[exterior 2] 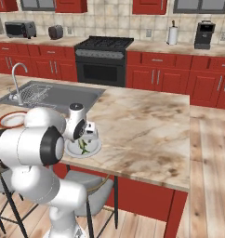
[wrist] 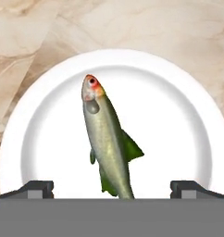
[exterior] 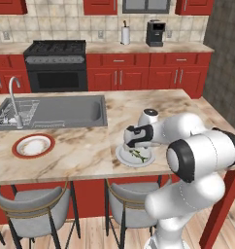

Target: Transport the fish and onion to the fridge. Place the fish on the rack containing meat and place the onion on the rack containing the vegetable, ensuring meats and vegetables are on different racks.

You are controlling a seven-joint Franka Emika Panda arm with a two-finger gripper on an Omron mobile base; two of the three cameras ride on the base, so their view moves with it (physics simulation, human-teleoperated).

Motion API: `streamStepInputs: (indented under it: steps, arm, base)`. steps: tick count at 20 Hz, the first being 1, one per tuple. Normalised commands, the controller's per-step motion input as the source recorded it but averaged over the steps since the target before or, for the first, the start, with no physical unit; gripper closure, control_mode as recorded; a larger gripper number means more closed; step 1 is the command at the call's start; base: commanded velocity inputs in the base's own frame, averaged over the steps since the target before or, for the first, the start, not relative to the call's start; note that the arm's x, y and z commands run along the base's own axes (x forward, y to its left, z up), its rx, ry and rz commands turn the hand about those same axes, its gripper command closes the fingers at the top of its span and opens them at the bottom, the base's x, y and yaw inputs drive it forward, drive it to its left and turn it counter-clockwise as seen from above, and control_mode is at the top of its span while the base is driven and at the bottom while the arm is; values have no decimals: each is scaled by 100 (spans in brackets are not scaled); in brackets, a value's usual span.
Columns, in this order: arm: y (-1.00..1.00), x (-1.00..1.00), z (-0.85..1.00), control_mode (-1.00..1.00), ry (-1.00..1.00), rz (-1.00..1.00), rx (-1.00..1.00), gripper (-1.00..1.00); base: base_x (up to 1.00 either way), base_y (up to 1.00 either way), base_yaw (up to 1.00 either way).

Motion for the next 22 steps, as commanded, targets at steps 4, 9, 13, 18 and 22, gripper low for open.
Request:
streamStepInputs:
  steps: [4, 9, 13, 18, 22]
  arm:
    - [5, 3, -16, -100, 0, 0, 0, -100]
    - [8, 10, -33, -100, 1, 2, 0, -100]
    - [10, 2, -39, -100, 3, 3, 0, -100]
    - [0, 1, -21, -100, -2, 3, 0, -100]
    - [-5, 0, 0, -100, -6, 2, 0, -100]
  base:
    - [0, 0, 0]
    - [0, 0, 0]
    - [0, 0, 0]
    - [0, 0, 0]
    - [0, 0, 0]
